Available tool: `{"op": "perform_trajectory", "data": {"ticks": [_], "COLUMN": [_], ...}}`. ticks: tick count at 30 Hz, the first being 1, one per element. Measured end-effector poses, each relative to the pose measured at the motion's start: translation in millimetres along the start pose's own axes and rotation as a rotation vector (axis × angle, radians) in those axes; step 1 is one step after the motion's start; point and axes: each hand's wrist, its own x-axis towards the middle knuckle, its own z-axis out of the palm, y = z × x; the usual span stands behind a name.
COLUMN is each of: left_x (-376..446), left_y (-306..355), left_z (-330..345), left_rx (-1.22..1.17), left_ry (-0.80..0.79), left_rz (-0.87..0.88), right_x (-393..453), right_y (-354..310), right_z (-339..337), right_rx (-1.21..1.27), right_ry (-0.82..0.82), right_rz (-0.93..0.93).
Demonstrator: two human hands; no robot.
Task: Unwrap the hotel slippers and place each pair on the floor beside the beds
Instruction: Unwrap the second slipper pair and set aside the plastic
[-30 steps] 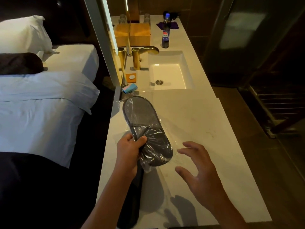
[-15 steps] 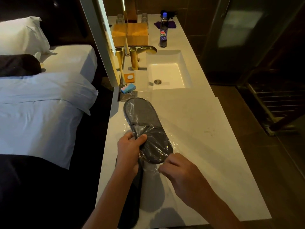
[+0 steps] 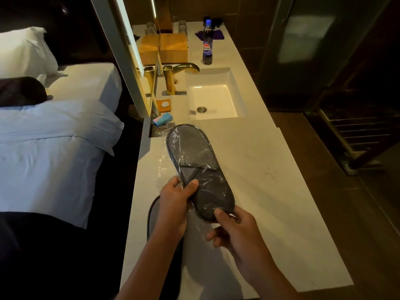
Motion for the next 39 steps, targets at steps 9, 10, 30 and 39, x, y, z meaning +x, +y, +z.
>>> {"op": "perform_trajectory", "data": {"ticks": [9, 10, 30, 39], "left_x": [22, 27, 105, 60], "left_y": [9, 11, 33, -26], "left_z": [5, 7, 27, 24], "left_rx": [-0.027, -0.044, -0.113, -0.079], "left_ry": [0.088, 0.094, 0.134, 0.09], "left_rz": [-0.027, -0.033, -0.09, -0.185], "right_x": [-6, -7, -28, -4], "right_y": [6, 8, 48, 44], "right_z": [-7, -8, -51, -60], "right_rx": [-0.029, -0.024, 0.115, -0.081], "right_ry": [0.024, 0.017, 0.009, 0.01], "right_rz": [-0.025, -0.021, 0.067, 0.12]}}
